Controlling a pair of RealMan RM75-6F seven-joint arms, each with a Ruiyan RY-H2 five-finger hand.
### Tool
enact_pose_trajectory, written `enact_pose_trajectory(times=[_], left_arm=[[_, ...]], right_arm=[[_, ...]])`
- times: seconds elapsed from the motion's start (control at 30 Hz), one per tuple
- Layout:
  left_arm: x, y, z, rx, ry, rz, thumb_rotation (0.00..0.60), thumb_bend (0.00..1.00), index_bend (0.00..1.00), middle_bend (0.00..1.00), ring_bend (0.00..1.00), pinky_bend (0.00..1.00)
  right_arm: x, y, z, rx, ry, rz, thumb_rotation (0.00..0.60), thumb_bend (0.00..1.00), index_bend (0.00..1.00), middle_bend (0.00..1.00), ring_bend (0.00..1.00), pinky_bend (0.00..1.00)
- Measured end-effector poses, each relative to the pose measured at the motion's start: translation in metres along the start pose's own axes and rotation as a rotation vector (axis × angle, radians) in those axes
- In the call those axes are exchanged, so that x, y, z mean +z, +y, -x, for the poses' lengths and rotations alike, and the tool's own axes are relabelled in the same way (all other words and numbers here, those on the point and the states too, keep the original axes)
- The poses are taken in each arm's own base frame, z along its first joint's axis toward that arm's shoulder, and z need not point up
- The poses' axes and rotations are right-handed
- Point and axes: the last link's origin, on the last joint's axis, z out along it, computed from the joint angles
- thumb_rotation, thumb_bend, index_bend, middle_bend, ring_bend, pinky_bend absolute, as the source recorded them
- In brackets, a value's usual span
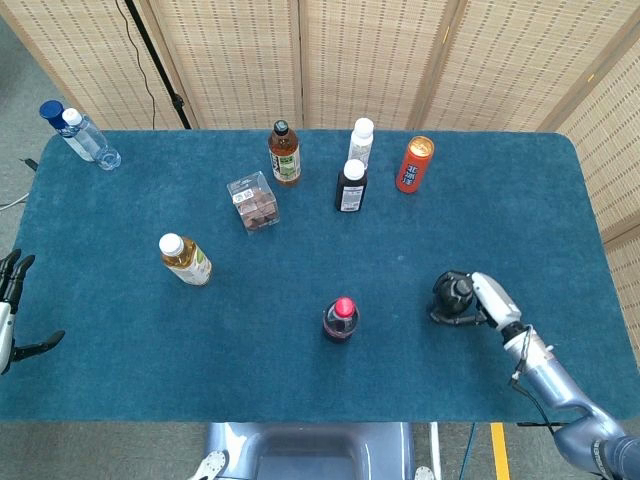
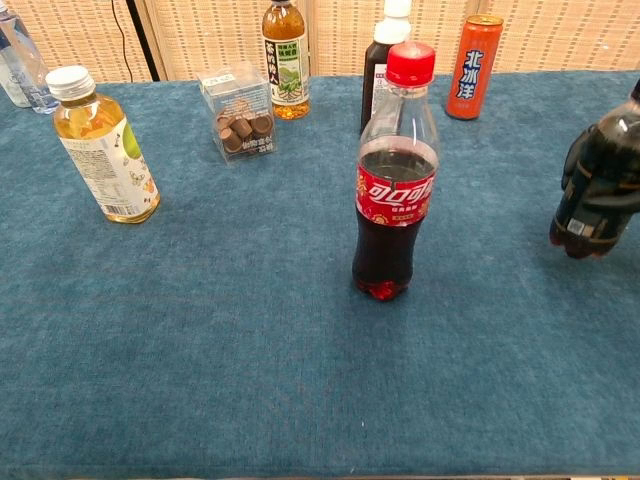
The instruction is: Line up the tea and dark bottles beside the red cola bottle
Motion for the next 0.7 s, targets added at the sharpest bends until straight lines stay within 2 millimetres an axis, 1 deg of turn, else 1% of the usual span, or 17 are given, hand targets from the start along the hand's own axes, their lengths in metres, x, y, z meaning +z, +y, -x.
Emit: enact_pose_trajectory(times=[0.13,0.47,0.6,0.7], left_arm=[[-0.001,0.001,0.001,-0.002,-0.003,0.008,0.6,0.05,0.0,0.0,0.0,0.0],[-0.001,0.001,0.002,0.004,-0.011,0.014,0.6,0.05,0.0,0.0,0.0,0.0],[-0.002,0.001,0.002,0.004,-0.011,0.013,0.6,0.05,0.0,0.0,0.0,0.0],[-0.002,0.001,0.001,0.004,-0.007,0.01,0.6,0.05,0.0,0.0,0.0,0.0]], right_arm=[[0.0,-0.004,0.017,-0.025,-0.033,-0.033,0.6,0.76,0.57,0.57,0.49,0.55],[0.011,-0.022,0.058,-0.054,-0.074,-0.121,0.6,0.76,0.57,0.57,0.49,0.55],[0.018,-0.027,0.07,-0.081,-0.069,-0.149,0.6,0.76,0.57,0.57,0.49,0.55],[0.023,-0.028,0.074,-0.113,-0.062,-0.162,0.6,0.76,0.57,0.57,0.49,0.55]])
